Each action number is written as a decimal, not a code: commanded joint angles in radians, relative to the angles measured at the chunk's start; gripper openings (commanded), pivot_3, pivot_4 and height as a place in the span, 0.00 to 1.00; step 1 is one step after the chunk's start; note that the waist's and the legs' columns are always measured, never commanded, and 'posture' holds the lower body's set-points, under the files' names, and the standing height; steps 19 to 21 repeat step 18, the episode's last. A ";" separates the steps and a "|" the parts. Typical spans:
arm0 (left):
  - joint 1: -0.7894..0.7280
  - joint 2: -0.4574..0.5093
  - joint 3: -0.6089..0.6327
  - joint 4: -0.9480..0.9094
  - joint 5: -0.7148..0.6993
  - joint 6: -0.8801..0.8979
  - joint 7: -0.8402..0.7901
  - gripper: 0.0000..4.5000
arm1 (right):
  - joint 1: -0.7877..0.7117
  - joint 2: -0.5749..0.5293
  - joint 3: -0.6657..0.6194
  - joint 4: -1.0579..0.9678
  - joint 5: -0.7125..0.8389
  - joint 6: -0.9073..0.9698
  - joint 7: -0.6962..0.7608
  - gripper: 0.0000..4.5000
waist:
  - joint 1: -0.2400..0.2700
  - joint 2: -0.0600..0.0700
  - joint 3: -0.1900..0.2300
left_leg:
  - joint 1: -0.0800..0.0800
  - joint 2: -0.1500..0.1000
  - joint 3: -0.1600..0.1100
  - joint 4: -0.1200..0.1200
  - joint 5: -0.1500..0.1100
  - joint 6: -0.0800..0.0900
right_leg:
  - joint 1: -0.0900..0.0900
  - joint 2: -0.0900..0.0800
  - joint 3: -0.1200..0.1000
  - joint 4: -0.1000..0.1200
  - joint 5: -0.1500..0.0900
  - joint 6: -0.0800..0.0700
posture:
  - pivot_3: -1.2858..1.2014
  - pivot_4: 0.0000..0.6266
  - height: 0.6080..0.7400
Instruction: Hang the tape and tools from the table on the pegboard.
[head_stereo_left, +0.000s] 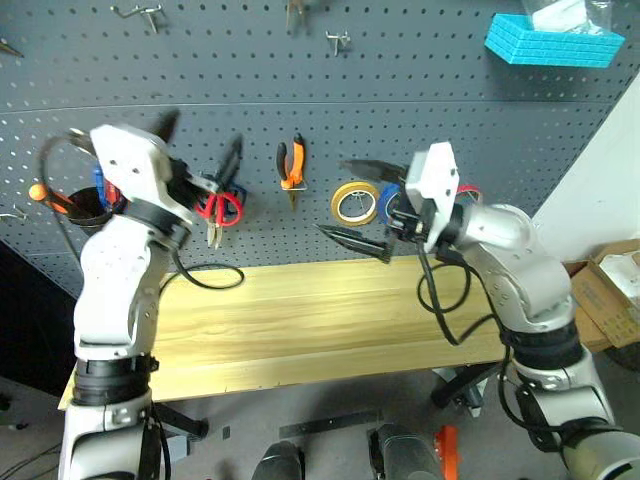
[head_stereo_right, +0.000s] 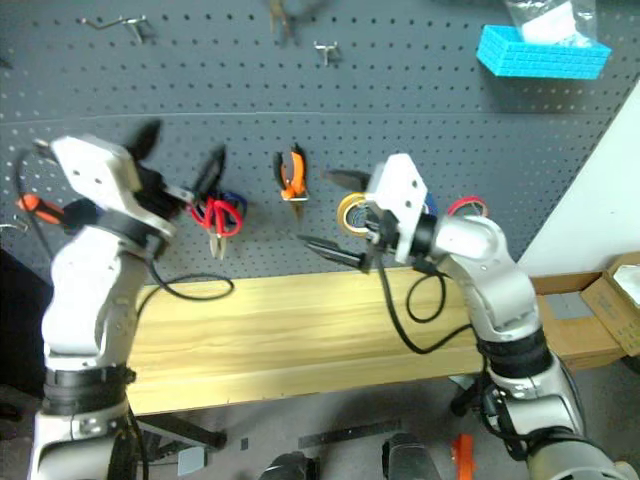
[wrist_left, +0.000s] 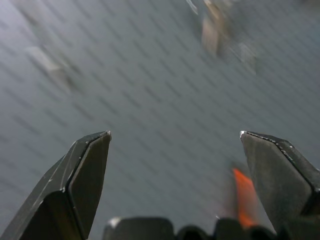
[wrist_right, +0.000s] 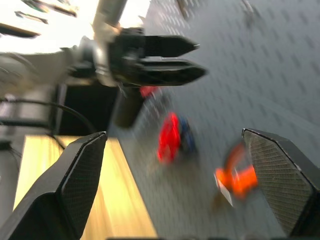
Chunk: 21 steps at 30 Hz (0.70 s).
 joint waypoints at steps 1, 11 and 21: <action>0.067 -0.039 -0.013 -0.081 0.013 0.087 0.050 0.99 | 0.108 -0.023 -0.024 -0.046 -0.034 -0.019 -0.048 1.00 | 0.001 0.005 -0.003 | 0.003 0.000 0.000 0.000 0.000 0.000 | 0.004 0.001 0.000 -0.001 -0.002 0.003 | 0.50 0.07 1.00; 0.287 -0.176 0.040 0.133 0.137 0.041 0.170 0.99 | 0.406 0.150 -0.038 0.232 -0.249 -0.306 -0.380 1.00 | 0.004 0.015 -0.048 | 0.011 0.000 0.003 0.001 0.000 0.001 | 0.011 0.002 0.005 -0.001 -0.002 0.003 | 0.51 0.00 1.00; 0.369 -0.223 0.081 0.207 0.205 -0.020 0.230 0.99 | 0.422 0.186 -0.081 0.456 -0.293 -0.418 -0.473 1.00 | 0.020 0.015 -0.053 | 0.021 0.000 0.002 0.002 0.000 0.001 | 0.022 0.002 0.004 -0.003 -0.006 -0.002 | 0.52 0.00 1.00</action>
